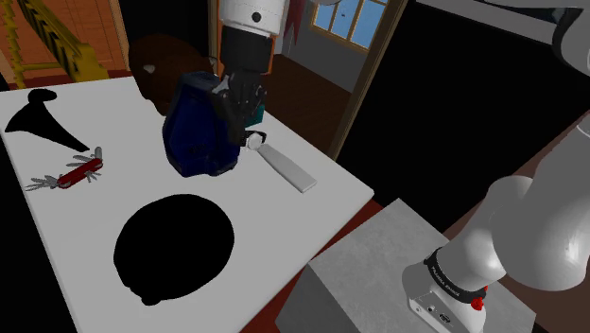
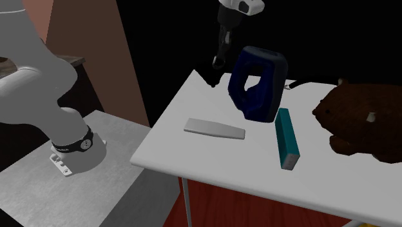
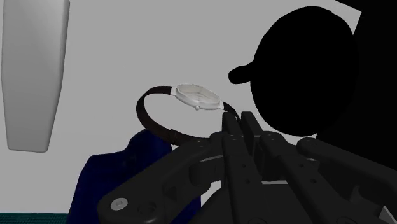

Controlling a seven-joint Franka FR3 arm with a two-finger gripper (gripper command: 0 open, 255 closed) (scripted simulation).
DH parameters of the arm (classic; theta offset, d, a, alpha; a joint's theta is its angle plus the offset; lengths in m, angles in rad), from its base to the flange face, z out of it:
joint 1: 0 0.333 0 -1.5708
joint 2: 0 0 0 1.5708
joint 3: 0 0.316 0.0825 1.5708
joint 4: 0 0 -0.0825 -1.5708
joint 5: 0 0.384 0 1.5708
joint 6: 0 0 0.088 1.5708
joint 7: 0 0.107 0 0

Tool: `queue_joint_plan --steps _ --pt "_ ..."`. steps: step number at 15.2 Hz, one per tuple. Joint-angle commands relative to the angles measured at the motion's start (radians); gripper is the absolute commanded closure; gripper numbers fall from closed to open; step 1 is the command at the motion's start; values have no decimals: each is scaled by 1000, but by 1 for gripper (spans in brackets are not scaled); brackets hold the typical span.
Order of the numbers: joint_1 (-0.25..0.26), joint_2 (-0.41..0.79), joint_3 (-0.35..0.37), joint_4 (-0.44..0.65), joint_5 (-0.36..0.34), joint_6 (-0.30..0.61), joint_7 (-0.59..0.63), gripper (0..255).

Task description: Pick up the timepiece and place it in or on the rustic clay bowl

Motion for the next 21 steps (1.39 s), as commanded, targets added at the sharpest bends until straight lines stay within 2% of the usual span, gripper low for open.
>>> queue_joint_plan --steps 1,7,13,21 --pt "29 19 23 21 -4 11 53 255" --pt "116 104 78 130 -36 20 199 255" --pt "216 223 118 288 -90 8 341 255" --pt "213 225 115 184 -86 111 319 255"
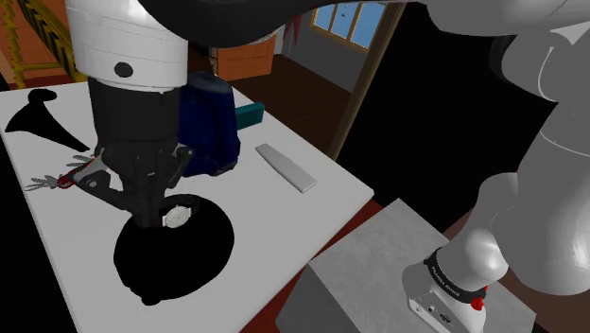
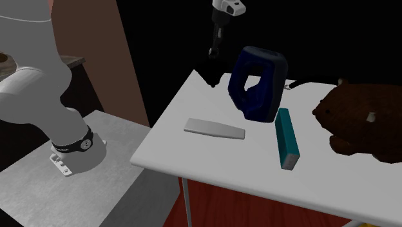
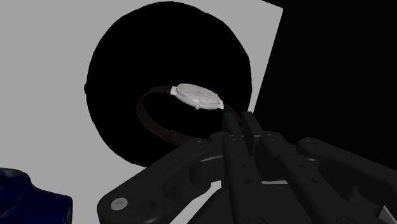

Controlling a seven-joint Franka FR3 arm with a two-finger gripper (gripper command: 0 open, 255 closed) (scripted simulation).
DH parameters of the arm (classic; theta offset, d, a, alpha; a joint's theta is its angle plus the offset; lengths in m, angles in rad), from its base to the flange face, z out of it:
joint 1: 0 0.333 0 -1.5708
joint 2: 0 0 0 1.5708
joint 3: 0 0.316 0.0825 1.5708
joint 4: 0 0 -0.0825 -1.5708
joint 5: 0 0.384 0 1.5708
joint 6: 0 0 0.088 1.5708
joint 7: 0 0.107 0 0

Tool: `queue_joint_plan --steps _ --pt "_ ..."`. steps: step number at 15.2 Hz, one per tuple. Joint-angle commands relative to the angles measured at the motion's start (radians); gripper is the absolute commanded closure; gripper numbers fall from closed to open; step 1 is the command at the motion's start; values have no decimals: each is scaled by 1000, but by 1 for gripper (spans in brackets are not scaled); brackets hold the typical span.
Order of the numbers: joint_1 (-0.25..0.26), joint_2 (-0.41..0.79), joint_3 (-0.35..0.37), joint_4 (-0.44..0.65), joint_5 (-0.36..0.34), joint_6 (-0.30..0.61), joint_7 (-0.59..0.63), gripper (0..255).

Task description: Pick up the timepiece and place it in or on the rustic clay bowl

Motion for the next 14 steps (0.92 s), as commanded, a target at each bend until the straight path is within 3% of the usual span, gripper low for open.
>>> queue_joint_plan --steps 1,8,14 --pt "-1 1 -1 -26 1 27 -6 255" --pt "0 18 -3 -101 1 116 -24 255" --pt "0 18 -3 -101 1 116 -24 255"
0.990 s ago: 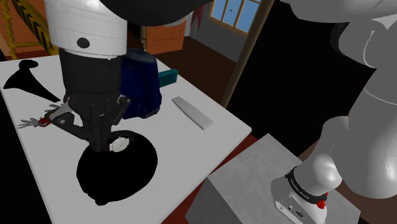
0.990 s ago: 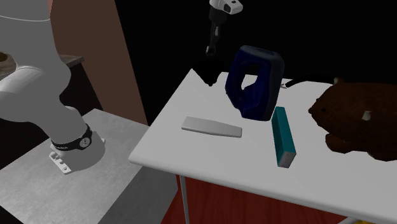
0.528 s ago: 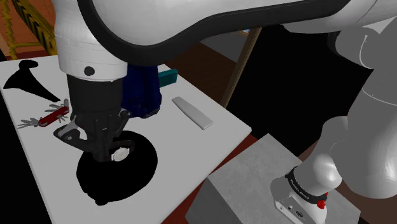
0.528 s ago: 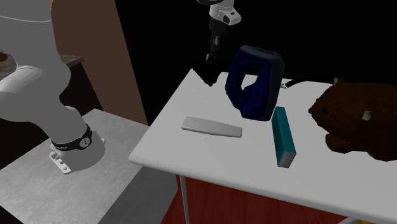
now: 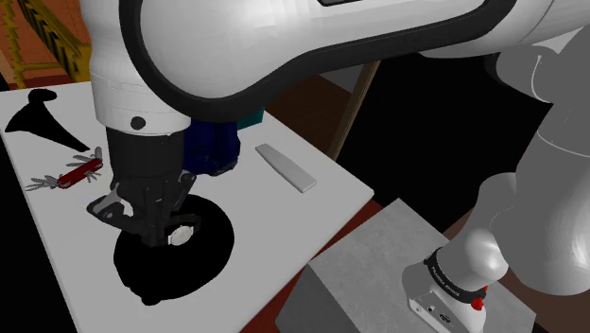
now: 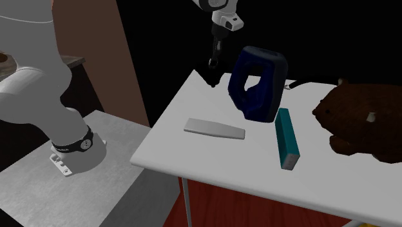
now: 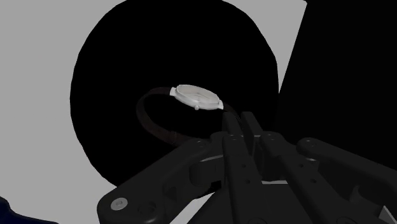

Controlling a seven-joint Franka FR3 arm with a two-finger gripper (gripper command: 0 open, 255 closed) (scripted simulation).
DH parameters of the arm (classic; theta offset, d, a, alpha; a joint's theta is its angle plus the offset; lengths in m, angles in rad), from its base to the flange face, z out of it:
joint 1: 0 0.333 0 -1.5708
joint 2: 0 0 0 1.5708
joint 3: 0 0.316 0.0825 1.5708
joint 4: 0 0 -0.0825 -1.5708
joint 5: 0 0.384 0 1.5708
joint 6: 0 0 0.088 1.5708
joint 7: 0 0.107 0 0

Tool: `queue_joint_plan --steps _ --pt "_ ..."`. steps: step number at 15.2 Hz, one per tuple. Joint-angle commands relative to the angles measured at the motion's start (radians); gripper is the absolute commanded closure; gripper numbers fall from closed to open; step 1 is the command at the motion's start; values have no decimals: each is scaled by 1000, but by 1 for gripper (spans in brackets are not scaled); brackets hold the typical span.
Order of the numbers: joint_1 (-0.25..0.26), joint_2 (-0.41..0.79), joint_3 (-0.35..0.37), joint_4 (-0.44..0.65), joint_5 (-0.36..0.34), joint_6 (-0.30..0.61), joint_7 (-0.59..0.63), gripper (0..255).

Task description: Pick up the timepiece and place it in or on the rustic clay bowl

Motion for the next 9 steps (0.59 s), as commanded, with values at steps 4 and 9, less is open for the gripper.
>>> queue_joint_plan --steps 4,9 --pt "0 0 0 0 0 0 0 0" --pt "-5 -8 -1 22 1 -30 0 0"
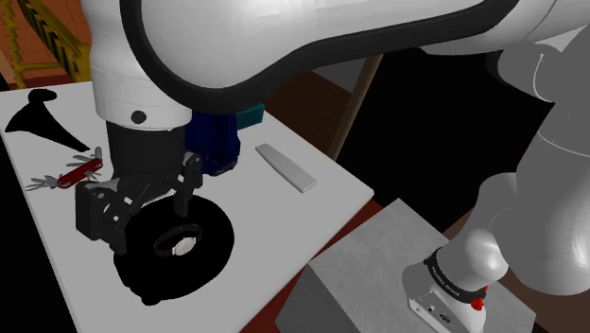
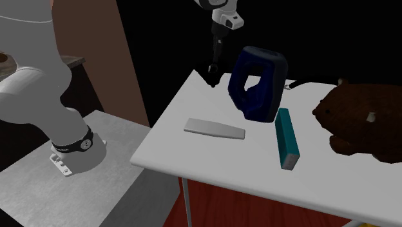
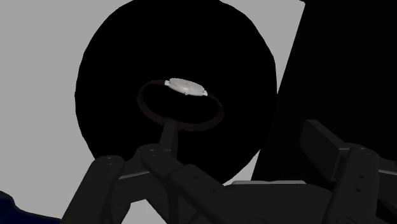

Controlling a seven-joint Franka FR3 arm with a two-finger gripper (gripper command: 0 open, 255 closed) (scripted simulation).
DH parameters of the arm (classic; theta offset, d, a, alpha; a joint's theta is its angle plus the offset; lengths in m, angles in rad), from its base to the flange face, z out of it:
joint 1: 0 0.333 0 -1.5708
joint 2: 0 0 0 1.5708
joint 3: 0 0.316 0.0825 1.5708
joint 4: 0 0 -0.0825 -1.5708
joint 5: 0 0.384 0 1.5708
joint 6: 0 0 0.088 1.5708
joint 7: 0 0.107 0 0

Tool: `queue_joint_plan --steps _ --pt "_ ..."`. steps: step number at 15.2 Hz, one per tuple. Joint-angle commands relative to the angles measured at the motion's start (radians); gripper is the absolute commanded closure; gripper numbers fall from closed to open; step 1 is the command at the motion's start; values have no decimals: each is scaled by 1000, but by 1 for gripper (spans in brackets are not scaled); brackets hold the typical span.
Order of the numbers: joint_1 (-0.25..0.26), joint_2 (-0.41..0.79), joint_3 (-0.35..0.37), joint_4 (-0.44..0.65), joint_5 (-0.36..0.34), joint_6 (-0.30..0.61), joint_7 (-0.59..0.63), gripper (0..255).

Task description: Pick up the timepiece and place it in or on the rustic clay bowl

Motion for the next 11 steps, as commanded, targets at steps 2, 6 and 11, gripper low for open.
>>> queue_joint_plan --steps 2,6,11 --pt "-10 -13 -3 66 1 -80 1 0" --pt "-13 -16 -4 87 1 -105 1 0" --pt "-13 -16 -4 87 1 -105 1 0"
